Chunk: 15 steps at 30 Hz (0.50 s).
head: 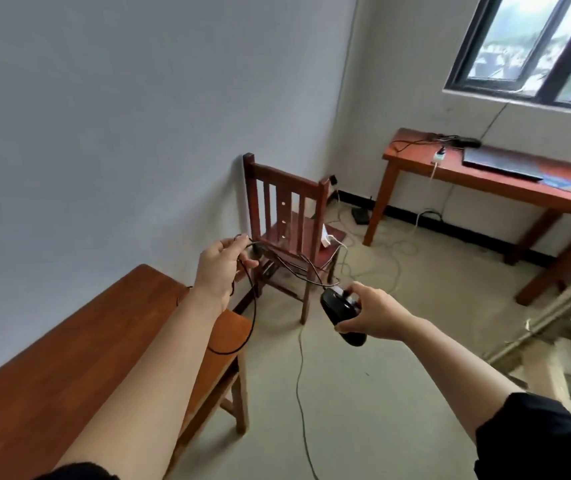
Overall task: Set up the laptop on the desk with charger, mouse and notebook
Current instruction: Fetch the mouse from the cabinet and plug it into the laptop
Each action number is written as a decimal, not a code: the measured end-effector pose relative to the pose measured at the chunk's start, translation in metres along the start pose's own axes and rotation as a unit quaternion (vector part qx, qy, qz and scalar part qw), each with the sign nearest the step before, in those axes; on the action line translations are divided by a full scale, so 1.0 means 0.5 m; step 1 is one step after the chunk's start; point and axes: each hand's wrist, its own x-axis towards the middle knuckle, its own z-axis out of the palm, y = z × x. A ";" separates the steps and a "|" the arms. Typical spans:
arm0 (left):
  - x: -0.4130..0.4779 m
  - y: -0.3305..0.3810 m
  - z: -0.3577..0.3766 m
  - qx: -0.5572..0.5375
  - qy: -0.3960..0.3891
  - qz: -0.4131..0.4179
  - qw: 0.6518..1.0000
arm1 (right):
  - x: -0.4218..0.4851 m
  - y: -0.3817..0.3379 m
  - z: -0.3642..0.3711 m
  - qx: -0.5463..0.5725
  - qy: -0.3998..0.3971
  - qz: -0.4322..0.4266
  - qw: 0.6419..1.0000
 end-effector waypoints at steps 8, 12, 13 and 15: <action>0.264 -0.065 0.304 0.035 0.000 -0.002 0.999 | 0.168 0.257 -0.189 -0.066 0.053 0.105 0.991; 0.398 -0.073 0.445 0.038 -0.044 0.029 0.998 | 0.270 0.370 -0.274 -0.083 0.082 0.161 0.980; 0.444 -0.069 0.506 0.031 -0.064 0.030 0.997 | 0.308 0.412 -0.303 -0.074 0.094 0.184 0.976; 0.525 -0.059 0.625 0.021 -0.103 0.033 0.994 | 0.367 0.483 -0.362 -0.056 0.108 0.229 0.966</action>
